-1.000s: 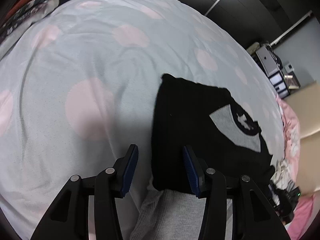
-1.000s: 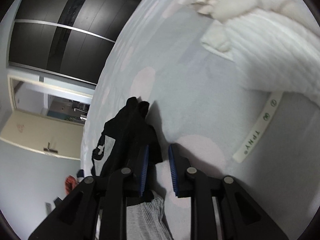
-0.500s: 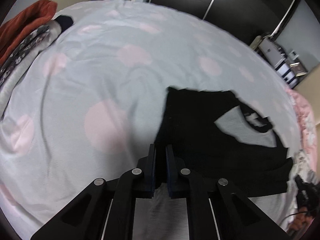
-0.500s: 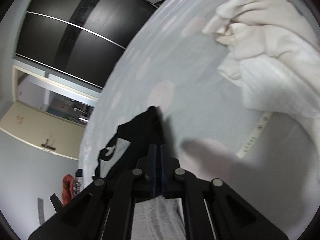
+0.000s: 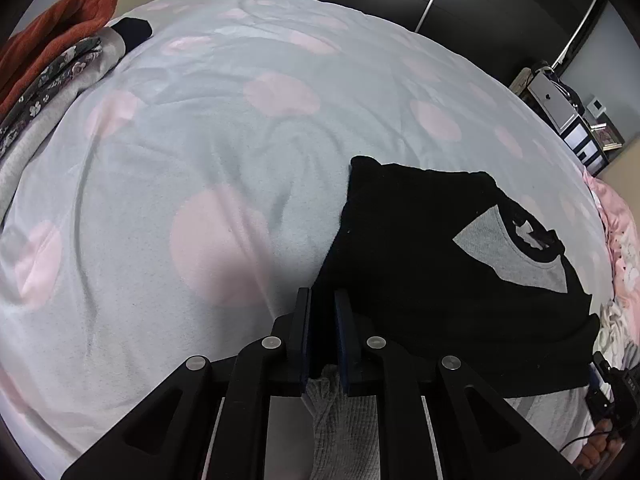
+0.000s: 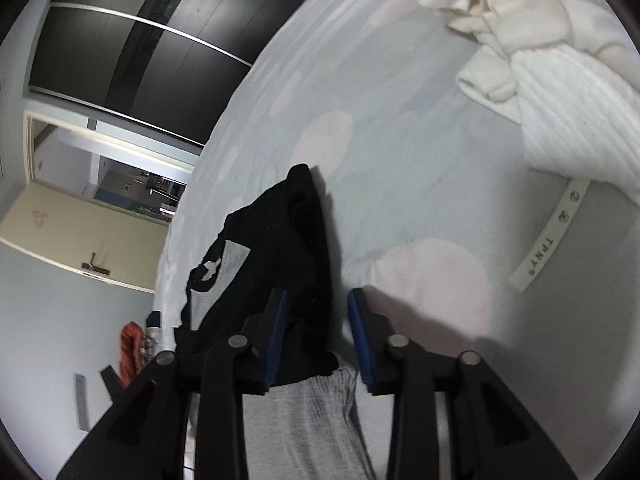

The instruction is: Fold clothes

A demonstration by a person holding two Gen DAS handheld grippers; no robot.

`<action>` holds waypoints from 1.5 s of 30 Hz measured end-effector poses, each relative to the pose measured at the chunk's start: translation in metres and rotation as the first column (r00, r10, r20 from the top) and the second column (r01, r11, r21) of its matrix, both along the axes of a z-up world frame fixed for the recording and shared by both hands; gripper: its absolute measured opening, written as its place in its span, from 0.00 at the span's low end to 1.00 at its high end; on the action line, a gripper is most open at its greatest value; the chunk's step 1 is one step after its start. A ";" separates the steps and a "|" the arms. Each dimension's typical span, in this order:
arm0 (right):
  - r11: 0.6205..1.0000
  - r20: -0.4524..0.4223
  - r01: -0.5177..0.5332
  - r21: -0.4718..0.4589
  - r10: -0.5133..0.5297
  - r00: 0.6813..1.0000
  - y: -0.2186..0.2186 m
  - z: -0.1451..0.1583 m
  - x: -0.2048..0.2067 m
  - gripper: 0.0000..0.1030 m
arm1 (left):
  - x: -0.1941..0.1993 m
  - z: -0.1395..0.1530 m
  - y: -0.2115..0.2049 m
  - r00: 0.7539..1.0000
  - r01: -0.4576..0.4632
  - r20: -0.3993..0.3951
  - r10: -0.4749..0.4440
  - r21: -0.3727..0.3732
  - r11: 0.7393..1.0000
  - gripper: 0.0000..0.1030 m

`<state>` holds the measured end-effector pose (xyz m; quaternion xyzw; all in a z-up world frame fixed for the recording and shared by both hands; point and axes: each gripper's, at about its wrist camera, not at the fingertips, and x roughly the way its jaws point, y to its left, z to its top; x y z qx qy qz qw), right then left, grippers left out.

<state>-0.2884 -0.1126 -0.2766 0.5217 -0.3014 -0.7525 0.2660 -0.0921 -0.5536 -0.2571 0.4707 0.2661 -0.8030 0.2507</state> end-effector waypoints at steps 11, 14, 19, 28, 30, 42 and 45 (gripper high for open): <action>0.999 -0.018 0.033 -0.008 -0.033 0.999 0.013 0.017 -0.001 0.06 | -0.004 -0.004 0.001 1.000 -0.002 -0.001 0.002 0.006 1.000 0.13; 0.999 0.042 0.013 -0.042 -0.011 0.999 0.008 0.003 -0.004 0.24 | -0.005 -0.005 0.002 1.000 0.000 0.002 0.000 0.001 1.000 0.13; 0.999 0.042 -0.007 -0.043 0.009 0.999 0.001 -0.004 -0.002 0.24 | -0.006 -0.005 0.001 1.000 0.004 0.003 -0.004 -0.001 1.000 0.13; 1.000 -0.061 -0.030 -0.004 0.029 0.998 -0.003 0.012 0.003 0.03 | -0.004 -0.003 0.001 1.000 0.021 0.004 -0.021 -0.012 1.000 0.13; 1.000 -0.068 -0.010 -0.023 0.009 0.998 0.002 0.019 0.004 0.03 | -0.003 -0.004 -0.001 1.000 0.015 0.000 -0.015 -0.003 1.000 0.13; 0.999 0.110 0.016 0.046 -0.021 0.994 0.011 -0.006 -0.002 0.04 | 0.000 -0.005 -0.004 1.000 0.013 -0.012 -0.013 0.026 1.000 0.17; 0.998 0.116 0.022 0.059 -0.028 0.993 0.012 -0.008 -0.003 0.07 | 0.004 -0.001 -0.001 1.000 0.016 -0.011 -0.016 0.013 1.000 0.26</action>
